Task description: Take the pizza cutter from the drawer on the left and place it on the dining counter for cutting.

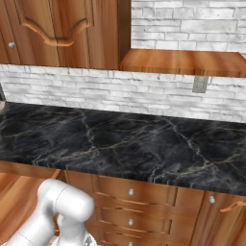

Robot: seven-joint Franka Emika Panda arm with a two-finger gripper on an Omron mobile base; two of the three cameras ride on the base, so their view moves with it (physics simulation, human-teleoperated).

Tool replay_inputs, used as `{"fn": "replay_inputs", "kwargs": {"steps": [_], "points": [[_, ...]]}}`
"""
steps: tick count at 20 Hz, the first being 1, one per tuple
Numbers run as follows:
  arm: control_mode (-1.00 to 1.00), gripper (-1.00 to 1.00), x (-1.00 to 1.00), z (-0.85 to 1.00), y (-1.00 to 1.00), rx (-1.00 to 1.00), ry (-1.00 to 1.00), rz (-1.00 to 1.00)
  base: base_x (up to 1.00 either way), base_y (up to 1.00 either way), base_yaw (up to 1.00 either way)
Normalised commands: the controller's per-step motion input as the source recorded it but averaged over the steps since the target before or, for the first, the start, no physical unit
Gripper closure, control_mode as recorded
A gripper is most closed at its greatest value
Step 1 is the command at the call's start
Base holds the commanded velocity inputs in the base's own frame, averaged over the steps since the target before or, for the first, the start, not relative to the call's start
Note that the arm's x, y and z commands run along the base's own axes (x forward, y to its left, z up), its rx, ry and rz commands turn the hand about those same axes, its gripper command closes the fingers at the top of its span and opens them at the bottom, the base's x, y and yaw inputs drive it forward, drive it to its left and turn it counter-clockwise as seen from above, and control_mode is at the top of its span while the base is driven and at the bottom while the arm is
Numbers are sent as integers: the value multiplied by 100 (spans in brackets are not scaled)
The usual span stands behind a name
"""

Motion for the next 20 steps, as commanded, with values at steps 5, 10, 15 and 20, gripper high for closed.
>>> {"fn": "replay_inputs", "kwargs": {"steps": [5, 10, 15, 20], "points": [[-100, -100, 90, 0, -27, 0, 7, 0, 0, 0, 0], [-100, -100, 43, 0, 12, 0, 26, 0, 0, 0, 0], [-100, -100, 0, 0, 43, 0, 50, 0, 0, 0, 0], [-100, -100, 0, -13, 39, 0, 48, 0, 0, 0, 0]]}}
